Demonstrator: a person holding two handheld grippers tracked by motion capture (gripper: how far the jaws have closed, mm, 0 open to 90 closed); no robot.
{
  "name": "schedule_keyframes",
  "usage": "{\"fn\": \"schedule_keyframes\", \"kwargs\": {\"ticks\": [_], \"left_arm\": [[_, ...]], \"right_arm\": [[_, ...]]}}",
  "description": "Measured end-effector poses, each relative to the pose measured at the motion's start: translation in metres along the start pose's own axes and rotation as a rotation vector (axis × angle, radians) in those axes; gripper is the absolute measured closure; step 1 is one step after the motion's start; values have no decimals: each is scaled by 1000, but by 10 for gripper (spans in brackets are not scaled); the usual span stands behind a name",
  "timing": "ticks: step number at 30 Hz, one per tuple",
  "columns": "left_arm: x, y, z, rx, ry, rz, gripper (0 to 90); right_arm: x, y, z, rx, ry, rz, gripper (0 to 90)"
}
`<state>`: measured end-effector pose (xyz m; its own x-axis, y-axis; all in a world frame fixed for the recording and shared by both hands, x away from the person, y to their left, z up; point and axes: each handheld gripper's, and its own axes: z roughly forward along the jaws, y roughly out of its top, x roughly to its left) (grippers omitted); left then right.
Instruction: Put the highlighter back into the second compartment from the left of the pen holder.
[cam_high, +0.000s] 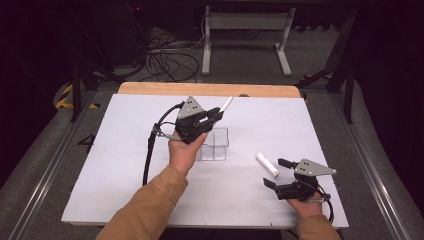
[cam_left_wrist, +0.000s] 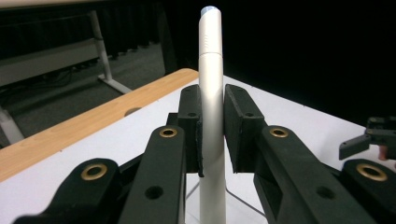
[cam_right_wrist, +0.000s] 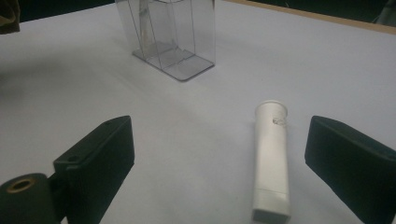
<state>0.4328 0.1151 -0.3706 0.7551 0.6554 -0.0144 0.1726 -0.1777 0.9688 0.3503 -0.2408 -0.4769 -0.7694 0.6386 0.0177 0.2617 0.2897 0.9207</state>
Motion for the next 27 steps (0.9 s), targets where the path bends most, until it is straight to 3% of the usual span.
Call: {"fn": "schedule_keyframes", "kwargs": {"ticks": [7, 15, 22, 27], "left_arm": [[3, -3, 6, 14, 9, -11, 780], [3, -6, 11, 23, -9, -13, 779], [8, -11, 13, 43, -13, -44, 779], [9, -12, 14, 59, -3, -36, 777]], "right_arm": [[0, 0, 0, 0, 2, -3, 89], [0, 0, 0, 0, 5, -3, 88], [0, 0, 0, -2, 6, -3, 89], [0, 0, 0, -2, 7, -3, 88]]}}
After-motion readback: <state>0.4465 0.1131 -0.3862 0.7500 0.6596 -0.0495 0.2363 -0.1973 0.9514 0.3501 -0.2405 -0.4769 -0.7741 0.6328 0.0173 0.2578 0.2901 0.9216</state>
